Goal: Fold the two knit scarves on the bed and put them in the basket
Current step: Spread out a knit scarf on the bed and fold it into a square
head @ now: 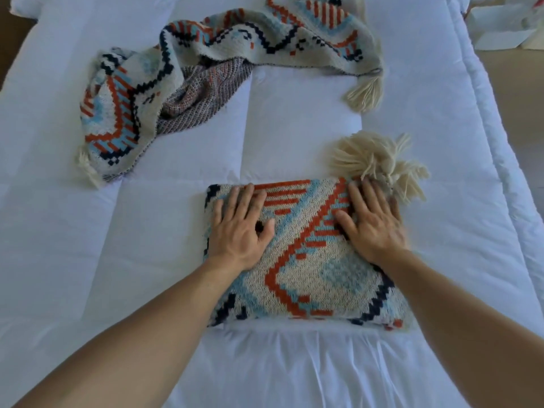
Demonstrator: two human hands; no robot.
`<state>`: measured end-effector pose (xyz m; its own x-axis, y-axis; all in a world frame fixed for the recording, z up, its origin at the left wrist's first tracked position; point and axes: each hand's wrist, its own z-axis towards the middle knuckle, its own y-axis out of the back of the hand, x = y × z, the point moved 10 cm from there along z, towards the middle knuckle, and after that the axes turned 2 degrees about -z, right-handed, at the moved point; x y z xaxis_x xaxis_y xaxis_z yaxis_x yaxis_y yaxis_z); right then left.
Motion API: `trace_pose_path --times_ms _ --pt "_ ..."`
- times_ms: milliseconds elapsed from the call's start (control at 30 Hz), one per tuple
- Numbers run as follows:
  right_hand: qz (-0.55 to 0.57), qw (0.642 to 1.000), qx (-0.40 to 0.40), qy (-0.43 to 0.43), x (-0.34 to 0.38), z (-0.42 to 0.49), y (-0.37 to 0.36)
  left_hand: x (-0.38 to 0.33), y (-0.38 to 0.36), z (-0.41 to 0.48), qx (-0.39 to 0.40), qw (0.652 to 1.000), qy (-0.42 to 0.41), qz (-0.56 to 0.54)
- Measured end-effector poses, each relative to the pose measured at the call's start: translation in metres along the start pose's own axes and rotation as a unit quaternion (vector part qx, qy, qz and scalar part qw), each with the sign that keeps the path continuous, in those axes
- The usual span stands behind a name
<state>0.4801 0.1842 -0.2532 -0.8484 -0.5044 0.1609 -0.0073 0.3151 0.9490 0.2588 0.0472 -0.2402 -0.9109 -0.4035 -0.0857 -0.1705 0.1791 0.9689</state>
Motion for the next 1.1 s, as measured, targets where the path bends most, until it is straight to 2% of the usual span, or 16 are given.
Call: trace_pose_path --times_ms 133,233,367,433,533,700,900,1033,1100 --pt "0.0 0.999 0.005 -0.034 -0.015 -0.004 -0.001 0.01 0.003 -0.005 0.002 0.998 0.055 -0.016" --pt "-0.015 0.999 -0.023 -0.041 0.005 -0.018 0.02 -0.009 0.017 -0.02 -0.017 0.999 0.012 -0.04" --pt "0.016 0.998 -0.006 0.056 0.079 -0.075 0.026 -0.041 0.026 -0.071 -0.054 0.993 -0.094 -0.056" --pt "0.041 0.994 0.015 0.104 0.104 -0.099 0.008 -0.038 0.012 -0.091 -0.045 0.993 -0.104 -0.044" --pt "-0.001 0.991 0.033 0.133 0.095 -0.107 -0.023 -0.026 -0.012 -0.1 -0.019 0.992 -0.122 0.004" --pt "-0.055 0.995 0.018 0.083 0.035 -0.099 -0.032 -0.008 -0.028 -0.093 0.003 0.993 -0.104 0.053" --pt "-0.025 0.999 -0.02 0.015 0.01 -0.101 -0.017 0.002 -0.015 -0.095 -0.01 0.994 -0.089 0.054" --pt "-0.011 0.992 -0.06 0.109 0.074 -0.111 -0.002 -0.042 0.006 -0.091 -0.051 0.989 -0.138 0.002" --pt "-0.01 0.99 -0.046 0.136 0.088 -0.116 -0.017 -0.061 -0.007 -0.09 -0.03 0.985 -0.169 0.011"
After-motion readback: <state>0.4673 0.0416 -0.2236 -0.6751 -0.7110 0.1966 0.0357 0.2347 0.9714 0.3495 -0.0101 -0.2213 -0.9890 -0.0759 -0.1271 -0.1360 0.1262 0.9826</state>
